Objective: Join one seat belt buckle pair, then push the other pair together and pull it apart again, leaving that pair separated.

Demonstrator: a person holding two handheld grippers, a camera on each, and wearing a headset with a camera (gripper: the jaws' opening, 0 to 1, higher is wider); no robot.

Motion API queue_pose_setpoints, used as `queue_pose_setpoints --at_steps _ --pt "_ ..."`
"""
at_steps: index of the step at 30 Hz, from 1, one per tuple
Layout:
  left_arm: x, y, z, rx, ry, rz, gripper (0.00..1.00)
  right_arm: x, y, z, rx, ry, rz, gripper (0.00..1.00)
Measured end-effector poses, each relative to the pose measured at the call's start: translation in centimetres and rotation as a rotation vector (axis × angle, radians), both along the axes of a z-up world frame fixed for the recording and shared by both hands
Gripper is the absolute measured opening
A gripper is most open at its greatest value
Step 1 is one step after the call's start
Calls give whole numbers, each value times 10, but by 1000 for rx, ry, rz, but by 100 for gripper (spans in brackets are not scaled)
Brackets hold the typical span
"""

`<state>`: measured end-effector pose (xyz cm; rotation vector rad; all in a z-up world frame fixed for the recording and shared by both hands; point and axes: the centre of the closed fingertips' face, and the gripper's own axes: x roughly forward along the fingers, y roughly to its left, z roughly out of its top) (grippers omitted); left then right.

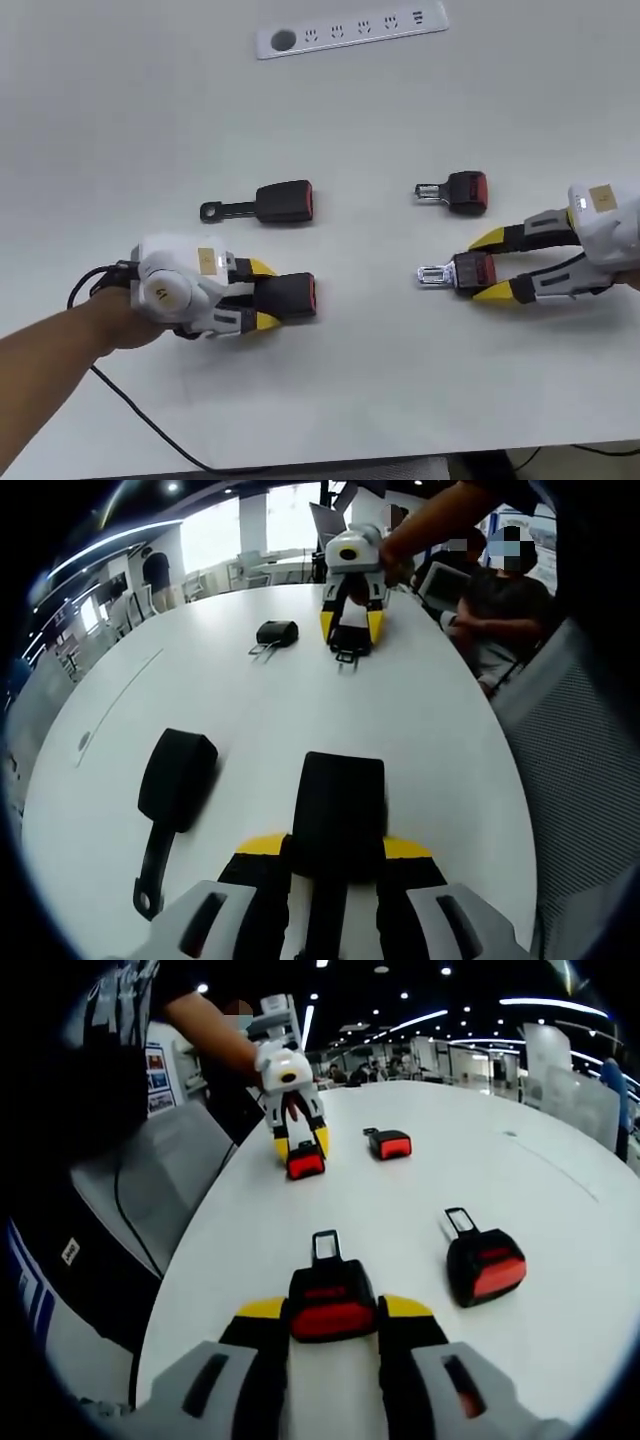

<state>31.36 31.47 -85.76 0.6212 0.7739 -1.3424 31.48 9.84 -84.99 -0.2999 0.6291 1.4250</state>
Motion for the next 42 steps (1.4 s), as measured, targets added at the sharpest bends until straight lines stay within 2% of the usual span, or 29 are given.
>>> queue_pose_setpoints --at_steps 5,16,42 --pt "1 2 -1 1 6 5 34 -2 5 2 30 10 -19 36" --pt "0 3 -2 10 8 -4 34 -6 17 3 51 9 -25 36" --pt "1 4 -2 15 10 -8 34 -11 69 3 158 14 -39 36"
